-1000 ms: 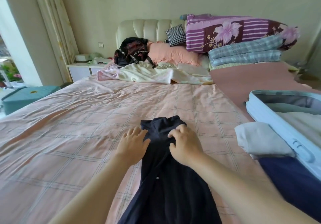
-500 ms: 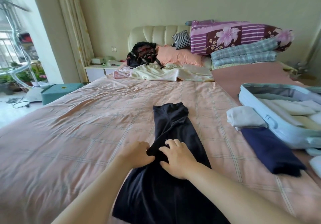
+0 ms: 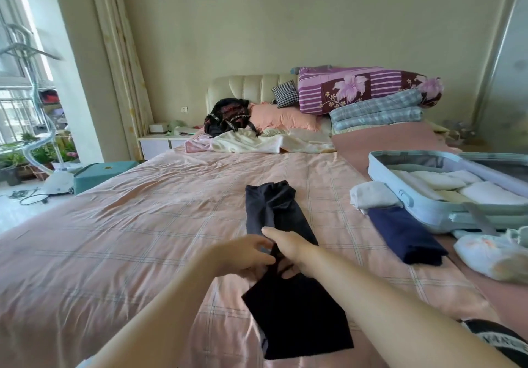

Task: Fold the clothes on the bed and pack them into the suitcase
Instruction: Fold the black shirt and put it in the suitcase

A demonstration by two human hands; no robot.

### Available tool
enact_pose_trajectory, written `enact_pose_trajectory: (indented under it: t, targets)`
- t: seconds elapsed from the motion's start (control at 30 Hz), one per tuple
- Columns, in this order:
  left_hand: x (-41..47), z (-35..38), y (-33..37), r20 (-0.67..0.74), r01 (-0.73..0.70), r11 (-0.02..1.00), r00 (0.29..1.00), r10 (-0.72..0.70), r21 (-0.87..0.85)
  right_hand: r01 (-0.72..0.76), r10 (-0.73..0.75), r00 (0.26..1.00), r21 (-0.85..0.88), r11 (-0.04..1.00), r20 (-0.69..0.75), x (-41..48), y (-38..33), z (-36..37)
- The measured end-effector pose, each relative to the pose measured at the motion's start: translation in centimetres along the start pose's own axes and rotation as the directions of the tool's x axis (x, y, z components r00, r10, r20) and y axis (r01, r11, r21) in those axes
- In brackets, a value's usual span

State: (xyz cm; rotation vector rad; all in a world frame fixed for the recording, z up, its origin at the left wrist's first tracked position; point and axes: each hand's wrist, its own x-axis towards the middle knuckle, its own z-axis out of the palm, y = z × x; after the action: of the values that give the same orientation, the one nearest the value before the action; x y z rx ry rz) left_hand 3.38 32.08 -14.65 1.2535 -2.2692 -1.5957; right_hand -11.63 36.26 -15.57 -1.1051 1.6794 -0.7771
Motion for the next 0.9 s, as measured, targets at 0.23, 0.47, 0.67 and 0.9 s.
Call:
enact_pose_trajectory:
  t: [0.23, 0.47, 0.67, 0.9]
  targets:
    - [1.6, 4.0, -2.2, -0.165, -0.072, 0.957, 0.979, 0.122, 0.281, -0.11, 0.007, 0.946, -0.301, 0.947, -0.325, 0.1, 5.3, -2.0]
    - [0.6, 6.0, -6.6, -0.137, -0.082, 0.746, 0.964, 0.228, 0.661, -0.026, -0.195, 0.932, -0.594, 0.804, -0.304, -1.0, 9.5, -2.6]
    - [-0.8, 7.8, -8.4, -0.042, -0.084, 0.388, 0.951, 0.305, 0.918, 0.344, -0.654, 0.752, -0.893, 0.29, 0.078, -2.9, 11.7, -3.4]
    - [0.1, 9.7, -7.9, -0.039, -0.244, 0.449, 0.846, 0.532, 0.86, 0.411, -0.505, 0.793, -0.911, 0.03, 0.341, -3.5, 15.2, -4.5]
